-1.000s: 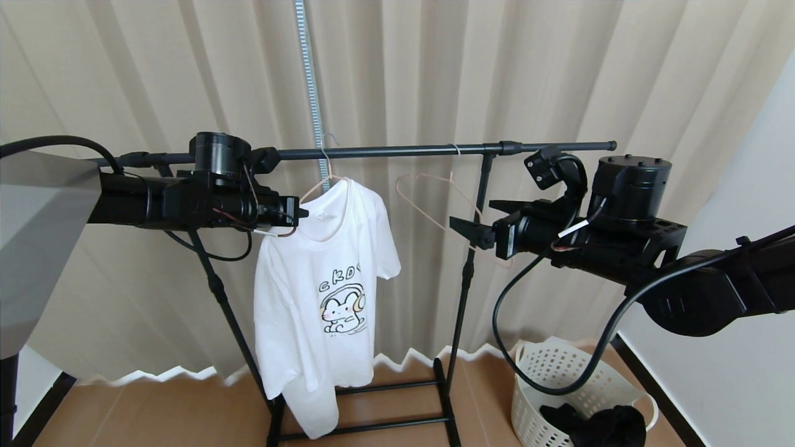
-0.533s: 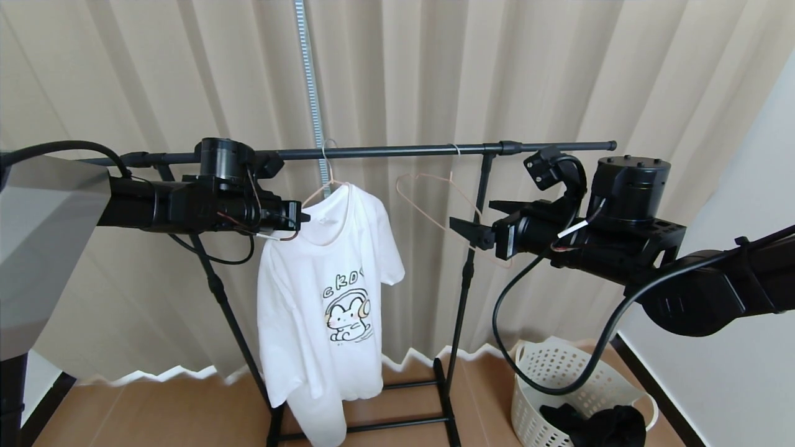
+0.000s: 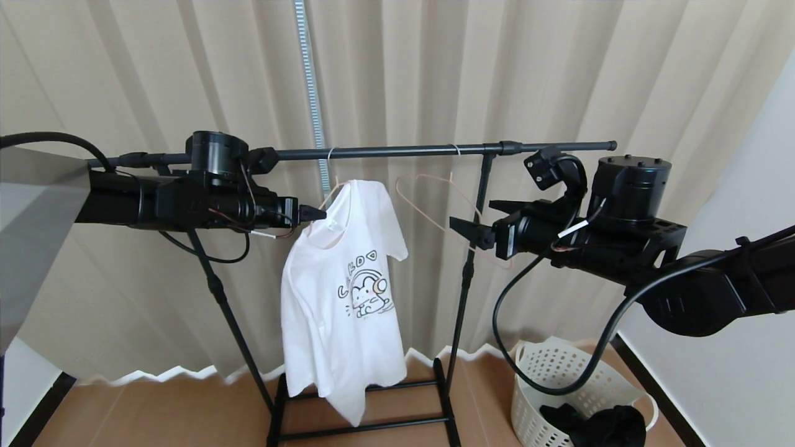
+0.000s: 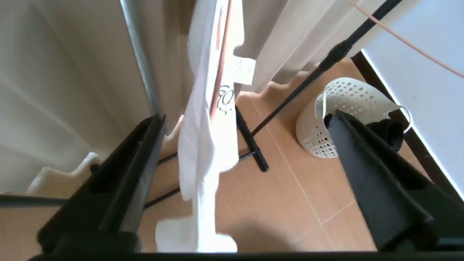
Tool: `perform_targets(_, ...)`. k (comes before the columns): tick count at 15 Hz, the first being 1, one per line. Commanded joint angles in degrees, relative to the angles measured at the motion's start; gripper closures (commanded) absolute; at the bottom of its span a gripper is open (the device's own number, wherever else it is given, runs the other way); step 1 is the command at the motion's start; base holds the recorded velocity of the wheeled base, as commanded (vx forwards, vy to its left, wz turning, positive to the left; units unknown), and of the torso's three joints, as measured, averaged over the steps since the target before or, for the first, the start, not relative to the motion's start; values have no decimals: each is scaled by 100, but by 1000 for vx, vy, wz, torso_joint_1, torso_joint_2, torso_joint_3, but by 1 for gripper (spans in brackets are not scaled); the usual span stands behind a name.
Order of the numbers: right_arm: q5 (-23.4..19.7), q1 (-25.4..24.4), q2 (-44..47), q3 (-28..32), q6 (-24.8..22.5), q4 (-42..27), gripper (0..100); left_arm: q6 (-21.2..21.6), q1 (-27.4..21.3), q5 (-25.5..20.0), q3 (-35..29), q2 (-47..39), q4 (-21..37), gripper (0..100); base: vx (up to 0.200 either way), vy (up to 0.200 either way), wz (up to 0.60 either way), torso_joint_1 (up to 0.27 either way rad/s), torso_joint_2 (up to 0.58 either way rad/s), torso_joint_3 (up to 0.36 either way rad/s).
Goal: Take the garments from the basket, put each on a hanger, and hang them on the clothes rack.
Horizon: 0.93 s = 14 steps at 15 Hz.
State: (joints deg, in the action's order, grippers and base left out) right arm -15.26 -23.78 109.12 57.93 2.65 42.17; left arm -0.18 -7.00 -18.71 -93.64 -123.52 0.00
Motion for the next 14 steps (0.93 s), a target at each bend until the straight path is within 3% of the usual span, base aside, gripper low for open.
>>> perform_targets(1, 32, 40, -154, -27, -1, 11, 0, 1, -3, -1, 618, 1005, 26, 0, 0, 0, 0, 0, 0, 0)
perform_targets(4, 375, 269, -1270, -396, -1, -288, 0, 36, 32, -10, 2244, 2956, 62, 0, 0, 0, 0, 0, 0, 0)
perform_targets(7, 489, 348, -2966, -1021, -18, -1747, 0, 62, 14, -27, 3554, 4600, 114, 0, 0, 0, 0, 0, 0, 0)
perform_targets(10, 1087, -74, -4188, -1750, -18, -2371, 0, 71, -153, -36, 4697, 5707, 132, 0, 0, 0, 0, 0, 0, 0)
perform_targets(14, 2080, -724, -5463, -3095, -18, -2485, 0, 80, -153, -27, 6393, 7166, 132, 0, 0, 0, 0, 0, 0, 0)
